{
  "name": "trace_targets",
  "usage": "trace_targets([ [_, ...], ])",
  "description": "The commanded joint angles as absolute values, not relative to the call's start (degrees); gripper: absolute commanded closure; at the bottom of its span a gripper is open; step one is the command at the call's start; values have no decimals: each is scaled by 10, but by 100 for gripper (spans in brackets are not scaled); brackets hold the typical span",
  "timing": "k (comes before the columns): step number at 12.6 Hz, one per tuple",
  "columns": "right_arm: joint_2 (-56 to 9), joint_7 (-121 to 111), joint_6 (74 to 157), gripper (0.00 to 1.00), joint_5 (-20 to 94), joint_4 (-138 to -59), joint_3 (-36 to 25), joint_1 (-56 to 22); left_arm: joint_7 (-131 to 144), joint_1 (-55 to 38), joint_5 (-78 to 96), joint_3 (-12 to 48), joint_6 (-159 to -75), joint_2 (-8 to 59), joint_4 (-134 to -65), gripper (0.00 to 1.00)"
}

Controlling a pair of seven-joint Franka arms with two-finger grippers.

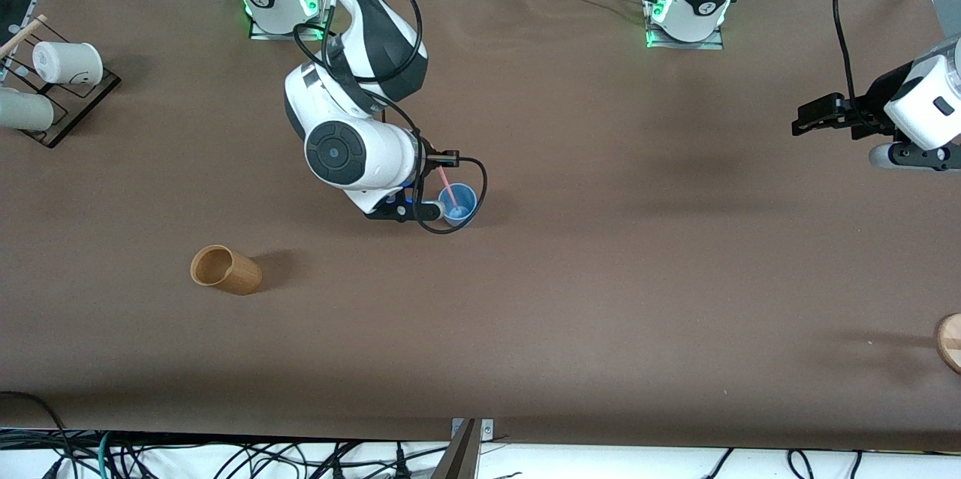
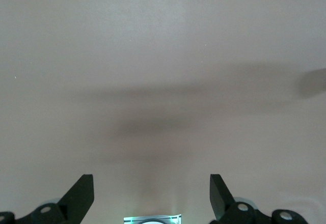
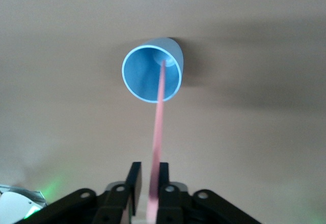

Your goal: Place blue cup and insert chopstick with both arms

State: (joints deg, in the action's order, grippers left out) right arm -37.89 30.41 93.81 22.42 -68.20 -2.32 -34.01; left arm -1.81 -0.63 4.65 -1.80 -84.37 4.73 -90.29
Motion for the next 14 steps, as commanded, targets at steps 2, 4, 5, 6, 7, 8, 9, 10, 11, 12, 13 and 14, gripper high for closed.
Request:
trace_targets([
  [2,-389,303,952,0,244,-664,-26,-342,-32,-4,33,-18,-846,47,-900,0],
  [4,-386,303,952,0,244,-661,-27,-341,-32,-5,33,-18,-846,47,-900,0],
  [5,-385,303,951,0,244,-657,-27,-340,-32,-4,33,-18,-846,47,-900,0],
  [6,-383,304,946,0,244,-650,-29,-340,-32,-4,33,-18,-846,47,-900,0],
  [7,-376,301,942,0,243,-646,-32,-337,-32,-4,33,-18,-846,47,-900,0],
  [8,-367,299,941,0,243,-646,-36,-329,-32,-4,33,-18,-846,47,-900,0],
  [9,-360,298,933,0,241,-646,-35,-311,-32,-4,33,-18,-846,47,-900,0],
  [10,-353,291,930,0,237,-647,-35,-297,-32,-4,33,-18,-846,47,-900,0],
  [11,-345,271,927,0,236,-649,-37,-279,-32,-4,33,-18,-846,47,-900,0],
  [12,-340,245,909,0,233,-650,-47,-268,-32,-4,33,-18,-846,47,-899,0],
  [13,-338,222,891,0,226,-650,-76,-266,-32,-4,33,-18,-846,47,-899,0],
  [14,-336,201,882,0,222,-650,-103,-266,-32,-4,33,-18,-846,47,-899,0],
])
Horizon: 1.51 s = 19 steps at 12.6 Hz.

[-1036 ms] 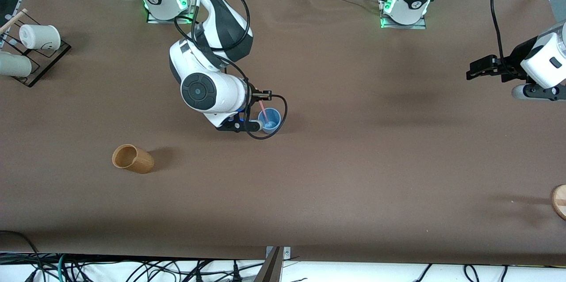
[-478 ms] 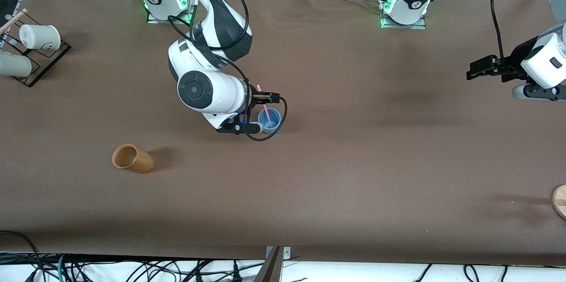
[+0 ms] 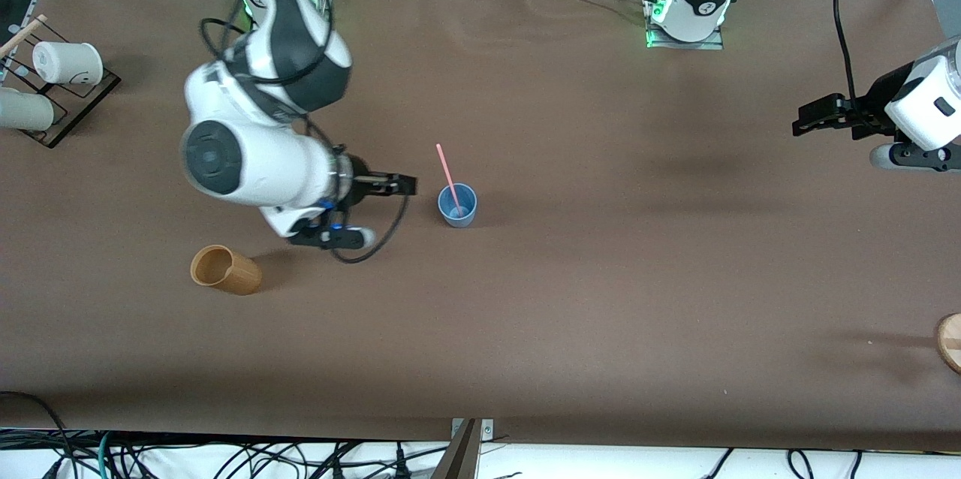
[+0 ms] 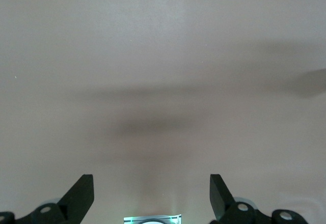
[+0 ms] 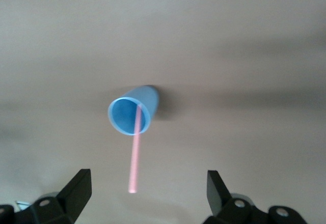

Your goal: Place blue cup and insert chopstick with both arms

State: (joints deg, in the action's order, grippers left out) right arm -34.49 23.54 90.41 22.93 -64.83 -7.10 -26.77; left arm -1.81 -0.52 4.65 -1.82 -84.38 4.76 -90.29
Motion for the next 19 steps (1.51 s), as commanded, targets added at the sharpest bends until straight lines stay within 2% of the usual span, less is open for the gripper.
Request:
trace_targets([
  [1,-333,184,875,0,212,-652,-123,-266,-32,-4,33,-18,-846,47,-900,0],
  [4,-332,115,853,0,190,-653,-190,-268,-32,-4,33,-18,-846,47,-899,0],
  [6,-324,89,861,0,170,-671,-195,-254,-32,-4,33,-18,-846,47,-900,0],
  [7,-299,90,891,0,144,-708,-189,-250,-31,-4,33,-18,-846,47,-899,0],
  [9,-215,94,976,0,89,-828,-142,-222,-31,-4,33,-18,-846,47,-899,0],
  [12,-115,97,1039,0,16,-942,32,-56,-31,-4,33,-18,-846,47,-900,0],
  [14,-37,97,1076,0,-7,-1021,48,-32,-31,-4,33,-18,-846,47,-900,0],
  [15,-11,91,1072,0,-5,-1036,47,-25,-31,-4,33,-18,-846,47,-900,0],
  [16,9,86,1030,0,-4,-1033,43,-16,-31,-4,33,-18,-846,47,-900,0],
  [18,22,85,950,0,-5,-1000,13,-27,-31,-4,33,-18,-846,47,-900,0],
  [19,18,83,936,0,-7,-978,-5,-32,-31,-4,33,-18,-846,47,-899,0],
])
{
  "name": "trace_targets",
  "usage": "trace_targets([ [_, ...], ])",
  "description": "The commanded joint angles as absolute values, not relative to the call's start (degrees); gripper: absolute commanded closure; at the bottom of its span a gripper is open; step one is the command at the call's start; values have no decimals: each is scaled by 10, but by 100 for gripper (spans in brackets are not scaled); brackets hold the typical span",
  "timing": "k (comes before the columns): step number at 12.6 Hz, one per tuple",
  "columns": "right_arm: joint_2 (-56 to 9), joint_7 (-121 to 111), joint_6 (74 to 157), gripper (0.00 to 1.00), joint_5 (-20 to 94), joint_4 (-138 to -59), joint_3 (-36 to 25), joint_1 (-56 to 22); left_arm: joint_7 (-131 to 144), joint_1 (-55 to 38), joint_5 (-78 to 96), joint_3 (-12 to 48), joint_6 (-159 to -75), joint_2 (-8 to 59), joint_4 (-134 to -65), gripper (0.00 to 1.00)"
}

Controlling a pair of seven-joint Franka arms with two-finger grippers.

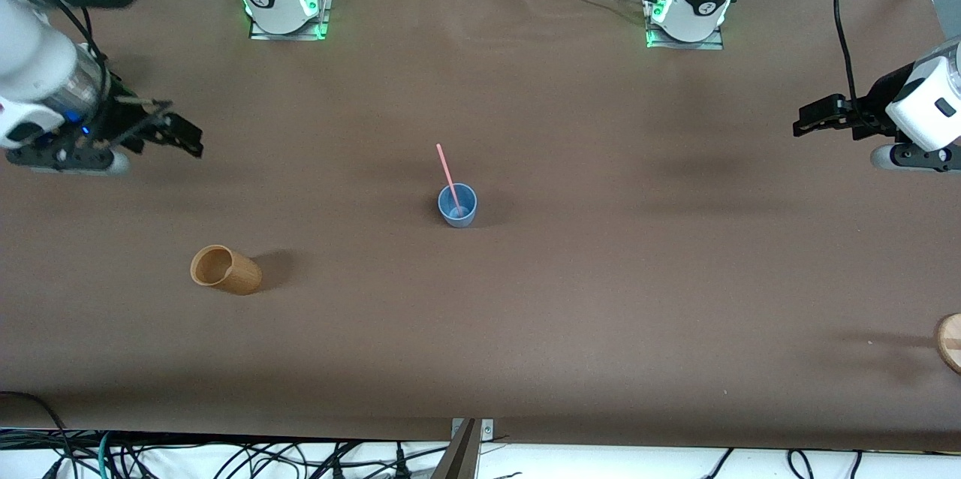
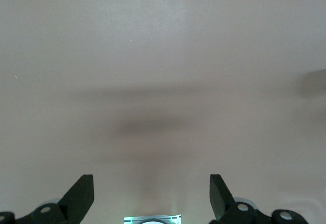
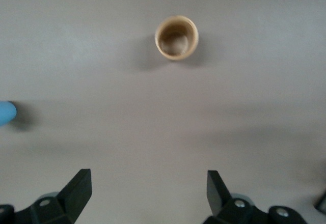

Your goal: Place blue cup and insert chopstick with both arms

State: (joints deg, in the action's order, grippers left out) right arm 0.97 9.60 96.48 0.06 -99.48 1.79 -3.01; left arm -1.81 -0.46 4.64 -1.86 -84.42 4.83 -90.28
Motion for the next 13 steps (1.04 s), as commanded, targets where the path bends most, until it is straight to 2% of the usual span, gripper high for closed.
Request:
trace_targets([
  [1,17,83,934,0,-2,-969,-10,-35,-31,-4,33,-18,-846,47,-899,0],
  [13,5,83,942,0,-1,-964,-9,-36,-31,-4,33,-18,-846,47,-900,0],
])
